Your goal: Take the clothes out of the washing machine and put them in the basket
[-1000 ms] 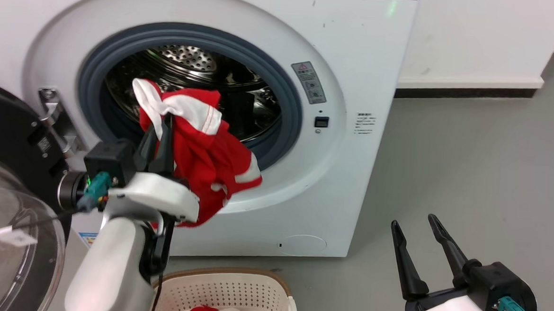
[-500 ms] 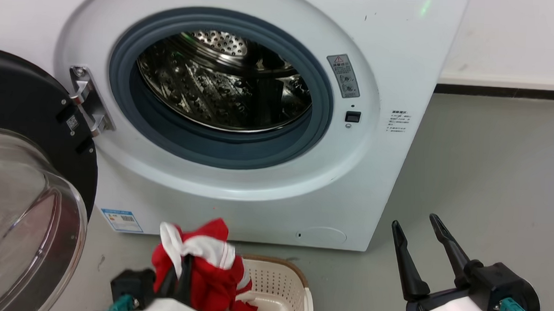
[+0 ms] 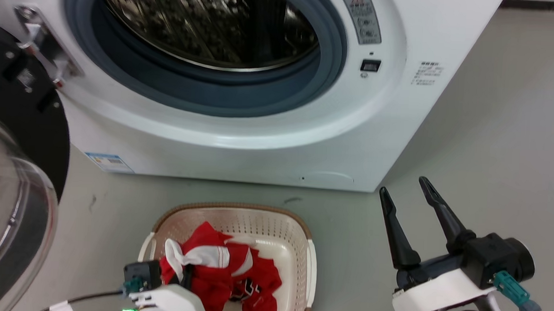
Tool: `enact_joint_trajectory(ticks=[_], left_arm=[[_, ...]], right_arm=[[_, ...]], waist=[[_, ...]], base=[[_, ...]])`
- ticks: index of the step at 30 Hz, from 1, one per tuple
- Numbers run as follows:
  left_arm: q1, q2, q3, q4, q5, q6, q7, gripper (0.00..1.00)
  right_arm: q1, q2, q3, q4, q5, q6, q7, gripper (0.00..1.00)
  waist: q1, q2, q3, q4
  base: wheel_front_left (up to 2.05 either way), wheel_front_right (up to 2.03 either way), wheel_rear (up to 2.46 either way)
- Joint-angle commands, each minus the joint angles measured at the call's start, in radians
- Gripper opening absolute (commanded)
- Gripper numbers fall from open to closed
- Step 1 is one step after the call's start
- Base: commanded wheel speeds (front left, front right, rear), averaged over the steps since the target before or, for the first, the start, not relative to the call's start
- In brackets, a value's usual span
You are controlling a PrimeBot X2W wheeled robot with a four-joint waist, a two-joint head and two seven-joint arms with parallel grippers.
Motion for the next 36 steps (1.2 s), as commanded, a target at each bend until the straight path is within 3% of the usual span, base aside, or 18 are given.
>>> enact_joint_trajectory(ticks=[1, 8, 13, 21, 27, 28, 29, 36], left_arm=[[-0.055, -0.006, 0.002, 0.048, -0.011, -0.010, -0.006, 0.00], [-0.261, -0.014, 0.011, 0.344, -0.043, -0.046, -0.010, 0.00], [-0.368, -0.017, 0.018, 0.477, -0.058, -0.058, -0.011, 0.00], [-0.463, 0.002, 0.047, 0.586, -0.097, -0.058, 0.018, 0.00], [-0.462, 0.006, 0.055, 0.607, -0.113, -0.055, 0.028, 0.00], [-0.455, 0.006, 0.053, 0.608, -0.113, -0.056, 0.024, 0.39], [-0.447, 0.006, 0.055, 0.610, -0.115, -0.053, 0.015, 1.00], [-0.383, -0.009, 0.045, 0.615, -0.119, -0.067, -0.022, 1.00]], right_arm=[[-0.026, 0.000, 0.004, -0.005, -0.004, -0.001, -0.005, 1.00], [-0.100, 0.000, 0.043, 0.005, -0.010, -0.001, -0.020, 1.00], [-0.139, 0.000, 0.055, 0.018, -0.005, -0.001, -0.038, 1.00], [-0.188, 0.000, 0.076, 0.033, -0.003, -0.001, -0.063, 1.00], [-0.206, 0.000, 0.077, 0.062, 0.002, -0.001, -0.079, 1.00], [-0.207, 0.000, 0.075, 0.071, 0.004, -0.001, -0.079, 1.00], [-0.204, 0.000, 0.073, 0.079, 0.004, -0.001, -0.080, 1.00], [-0.178, 0.000, 0.060, 0.138, 0.005, -0.001, -0.091, 1.00]], waist=[[-0.0002, 0.0000, 0.086, -0.018], [-0.0002, 0.0000, 0.240, -0.061], [-0.0002, 0.0000, 0.335, -0.087], [-0.0002, 0.0000, 0.444, -0.109], [-0.0002, 0.0000, 0.452, -0.116], [-0.0002, 0.0000, 0.442, -0.114], [-0.0002, 0.0000, 0.427, -0.112], [-0.0002, 0.0000, 0.267, -0.089]], base=[[0.00, 0.00, 0.00], [0.00, 0.00, 0.00], [0.00, 0.00, 0.00], [0.00, 0.00, 0.00], [0.00, 0.00, 0.00], [0.00, 0.00, 0.00], [0.00, 0.00, 0.00], [0.00, 0.00, 0.00]])
